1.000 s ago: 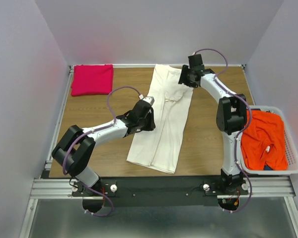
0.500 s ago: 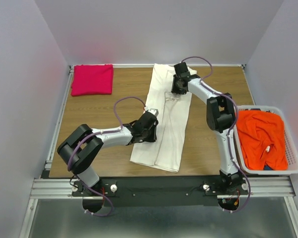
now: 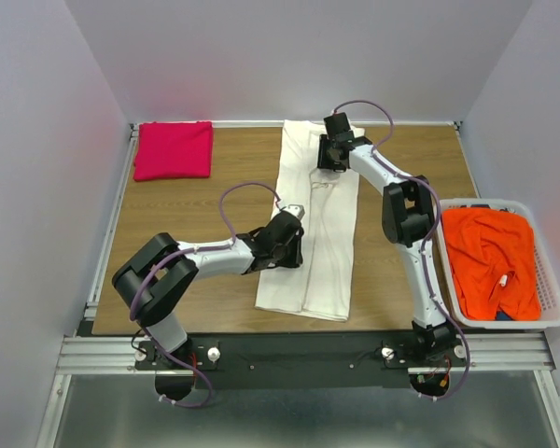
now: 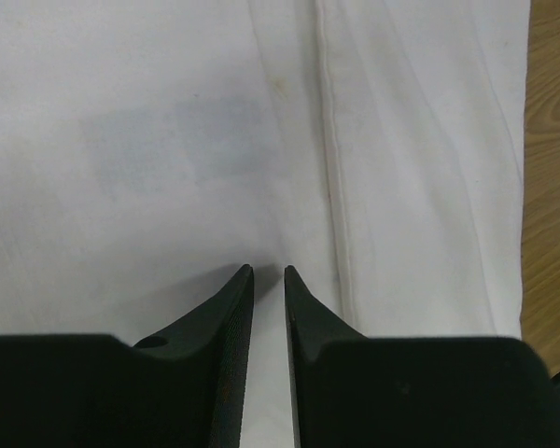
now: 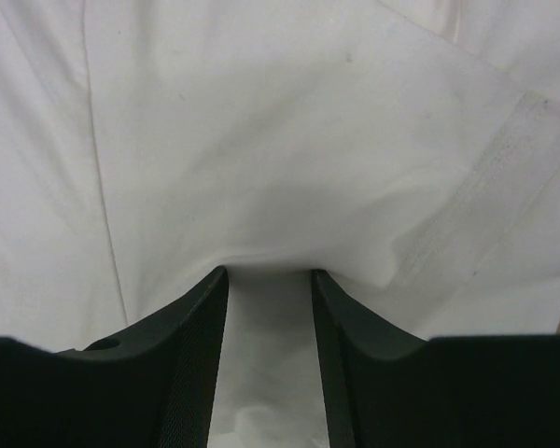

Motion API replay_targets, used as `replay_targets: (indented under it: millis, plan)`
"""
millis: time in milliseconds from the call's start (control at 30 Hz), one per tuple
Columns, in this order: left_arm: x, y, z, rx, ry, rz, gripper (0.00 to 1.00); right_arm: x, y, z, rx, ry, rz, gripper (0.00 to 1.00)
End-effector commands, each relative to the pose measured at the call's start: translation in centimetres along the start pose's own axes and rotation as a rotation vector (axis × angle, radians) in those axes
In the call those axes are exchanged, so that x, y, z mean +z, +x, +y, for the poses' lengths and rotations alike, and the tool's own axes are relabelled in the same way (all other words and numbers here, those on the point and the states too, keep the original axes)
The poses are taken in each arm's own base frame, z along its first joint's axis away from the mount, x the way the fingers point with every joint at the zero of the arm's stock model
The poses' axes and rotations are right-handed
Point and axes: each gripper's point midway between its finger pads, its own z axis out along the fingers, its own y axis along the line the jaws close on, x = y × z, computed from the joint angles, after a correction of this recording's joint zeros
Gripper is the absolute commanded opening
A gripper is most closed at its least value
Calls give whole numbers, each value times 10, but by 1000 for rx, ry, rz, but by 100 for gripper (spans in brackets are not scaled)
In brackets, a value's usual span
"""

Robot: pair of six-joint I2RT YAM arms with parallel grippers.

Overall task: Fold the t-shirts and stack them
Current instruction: Fold the tshirt

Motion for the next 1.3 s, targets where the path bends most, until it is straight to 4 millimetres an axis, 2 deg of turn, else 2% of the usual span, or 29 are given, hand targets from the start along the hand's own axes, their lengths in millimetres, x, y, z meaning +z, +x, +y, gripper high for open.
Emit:
replay_targets:
  millis: [0, 67, 100, 167, 233, 267, 300, 500, 633, 700, 800, 867, 1000, 1100, 1133, 1200, 1267]
  plan:
    - [-10, -26, -12, 11, 20, -56, 28, -11, -9, -7, -15, 19, -8, 49]
    - [-20, -40, -17, 7, 36, -89, 28, -22, -13, -12, 1, 43, -22, 49]
    - [-22, -43, -17, 5, 39, -96, 28, -38, -25, -10, 10, 42, -50, 48]
    - [-28, -54, -17, 0, 39, -120, 29, -45, -18, -16, 33, 63, -38, 48]
    - [-32, -60, -13, -8, 34, -134, 29, -59, -21, -17, 61, 66, -52, 47]
    - [-33, -61, -12, -10, 35, -136, 29, -58, -6, -21, 65, 79, -20, 47]
    - [-35, -61, -10, -13, 33, -137, 29, -64, -7, -21, 82, 78, -23, 46]
    - [-38, -60, 0, -19, 18, -137, 29, -51, 38, -33, 108, 115, 68, 39]
    - [-38, -59, 2, -21, 13, -140, 29, -42, 61, -36, 124, 113, 108, 36]
    - [-38, -58, 3, -25, 12, -140, 29, -41, 66, -37, 126, 117, 116, 34]
    - [-37, -55, 5, -23, 9, -132, 29, -44, 71, -40, 135, 125, 122, 22]
    - [-37, -54, 6, -23, 6, -128, 28, -47, 72, -40, 137, 119, 118, 21]
    - [-34, -47, 8, -18, 3, -110, 28, -55, 63, -35, 133, 95, 99, 21]
    - [-34, -46, 9, -12, 4, -109, 29, -64, 47, -31, 139, 72, 65, 34]
    - [-36, -47, 8, -12, 7, -113, 29, -69, 35, -30, 143, 66, 38, 42]
    - [-37, -49, 7, -9, 10, -118, 29, -74, 12, -38, 183, 65, -5, 50]
    - [-38, -50, 7, -9, 10, -122, 29, -73, -2, -47, 226, 50, -19, 50]
